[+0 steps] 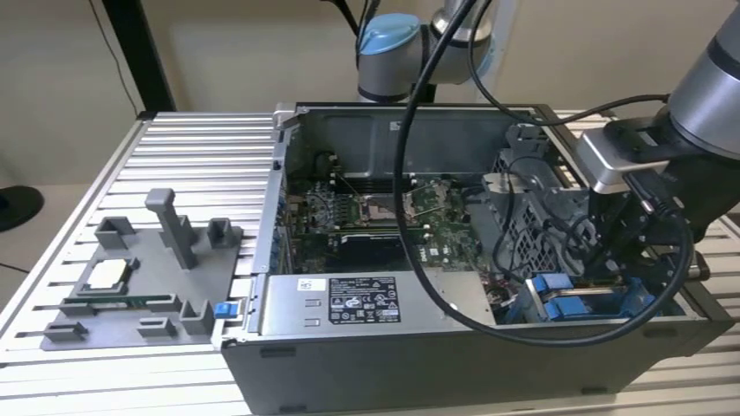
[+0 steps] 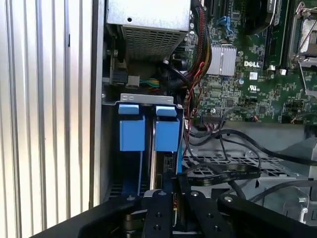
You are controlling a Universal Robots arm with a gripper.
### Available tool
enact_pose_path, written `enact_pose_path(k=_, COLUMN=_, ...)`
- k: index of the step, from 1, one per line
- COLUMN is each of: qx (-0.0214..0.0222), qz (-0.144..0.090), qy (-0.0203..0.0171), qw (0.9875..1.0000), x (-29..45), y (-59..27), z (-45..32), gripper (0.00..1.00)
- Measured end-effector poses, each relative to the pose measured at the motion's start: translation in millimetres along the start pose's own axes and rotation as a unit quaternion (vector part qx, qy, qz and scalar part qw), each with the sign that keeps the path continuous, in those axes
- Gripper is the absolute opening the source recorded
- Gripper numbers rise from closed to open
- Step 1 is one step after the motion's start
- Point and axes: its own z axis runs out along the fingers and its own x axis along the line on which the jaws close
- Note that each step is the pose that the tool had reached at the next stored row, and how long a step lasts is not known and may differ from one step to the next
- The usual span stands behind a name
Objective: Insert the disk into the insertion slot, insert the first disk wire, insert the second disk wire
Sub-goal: 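Insert the second disk wire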
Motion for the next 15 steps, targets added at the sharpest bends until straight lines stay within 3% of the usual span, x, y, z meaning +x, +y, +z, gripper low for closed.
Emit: enact_pose_path(k=15, qx=0.0002, qz=0.0, qy=-0.0007, qw=1.0, x=1.6, y=-1.3, z=7.8, gripper=0.0)
